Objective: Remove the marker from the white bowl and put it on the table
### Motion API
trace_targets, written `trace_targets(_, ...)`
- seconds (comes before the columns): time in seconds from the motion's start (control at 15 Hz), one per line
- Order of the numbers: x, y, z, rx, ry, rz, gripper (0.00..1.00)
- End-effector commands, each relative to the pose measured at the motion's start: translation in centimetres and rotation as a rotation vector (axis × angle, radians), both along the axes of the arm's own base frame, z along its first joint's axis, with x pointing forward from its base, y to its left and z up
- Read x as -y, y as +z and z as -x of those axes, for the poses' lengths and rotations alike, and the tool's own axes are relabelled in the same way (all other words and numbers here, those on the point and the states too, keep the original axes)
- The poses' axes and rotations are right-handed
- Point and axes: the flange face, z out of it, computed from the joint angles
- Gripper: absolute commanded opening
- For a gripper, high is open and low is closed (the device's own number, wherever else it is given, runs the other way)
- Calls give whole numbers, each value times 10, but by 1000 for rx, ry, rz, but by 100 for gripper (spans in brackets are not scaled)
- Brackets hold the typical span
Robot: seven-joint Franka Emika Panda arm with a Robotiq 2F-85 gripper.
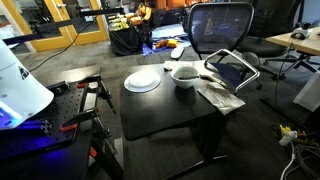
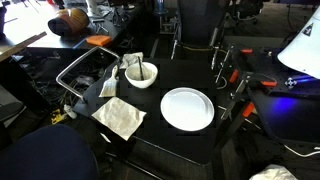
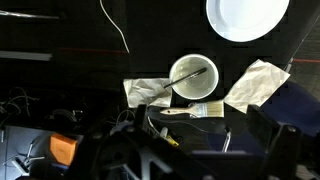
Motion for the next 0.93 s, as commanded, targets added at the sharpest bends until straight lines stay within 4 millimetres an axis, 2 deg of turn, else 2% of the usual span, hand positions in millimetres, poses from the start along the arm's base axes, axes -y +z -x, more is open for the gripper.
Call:
trace_targets(0.0,1,-23,-20,3,-88,-56,100)
trace_targets(0.53,6,-103,-46,45,-514,-119,100)
trace_targets(0.87,6,-152,-64,117,-711,-165,100)
